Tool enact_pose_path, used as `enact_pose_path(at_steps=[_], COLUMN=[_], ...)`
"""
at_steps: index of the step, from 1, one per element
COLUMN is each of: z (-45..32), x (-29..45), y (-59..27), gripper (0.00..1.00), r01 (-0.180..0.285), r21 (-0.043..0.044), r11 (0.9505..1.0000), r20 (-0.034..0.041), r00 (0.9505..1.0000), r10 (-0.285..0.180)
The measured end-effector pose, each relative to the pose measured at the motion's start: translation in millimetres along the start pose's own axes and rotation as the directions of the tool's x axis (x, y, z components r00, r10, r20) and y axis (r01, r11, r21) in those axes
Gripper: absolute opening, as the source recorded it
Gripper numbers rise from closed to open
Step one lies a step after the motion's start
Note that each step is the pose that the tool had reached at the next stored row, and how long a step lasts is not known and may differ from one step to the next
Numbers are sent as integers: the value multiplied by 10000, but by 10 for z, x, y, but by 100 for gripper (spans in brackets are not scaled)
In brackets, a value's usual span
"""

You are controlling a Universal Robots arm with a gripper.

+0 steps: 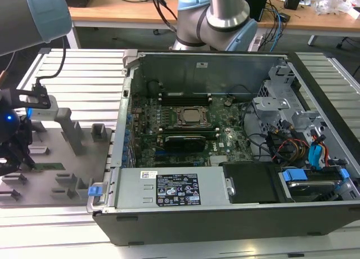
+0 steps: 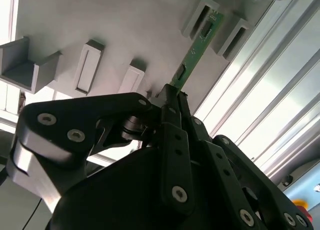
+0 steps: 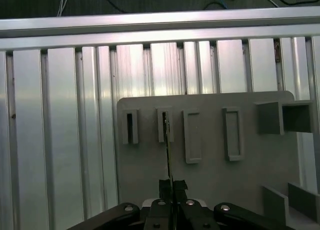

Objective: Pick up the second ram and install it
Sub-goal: 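Pick up the second ram and move it above second insertion slot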

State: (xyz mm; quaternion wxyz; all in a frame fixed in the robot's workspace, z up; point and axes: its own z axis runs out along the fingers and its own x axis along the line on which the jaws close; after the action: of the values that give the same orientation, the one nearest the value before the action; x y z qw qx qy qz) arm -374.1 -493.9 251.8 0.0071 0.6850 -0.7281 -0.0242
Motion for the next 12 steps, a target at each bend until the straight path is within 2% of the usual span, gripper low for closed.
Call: enact_pose_path(at_steps=[3, 7, 12], z=[-57, -173, -269], x=[-1, -4, -6], y=[2, 8, 12], gripper=[13, 13, 13], r01=[0, 0, 0], r21=[0, 0, 1], r11=[10000, 10000, 10000], r20=[0, 0, 0], r00=[10000, 10000, 10000], r10=[0, 0, 0])
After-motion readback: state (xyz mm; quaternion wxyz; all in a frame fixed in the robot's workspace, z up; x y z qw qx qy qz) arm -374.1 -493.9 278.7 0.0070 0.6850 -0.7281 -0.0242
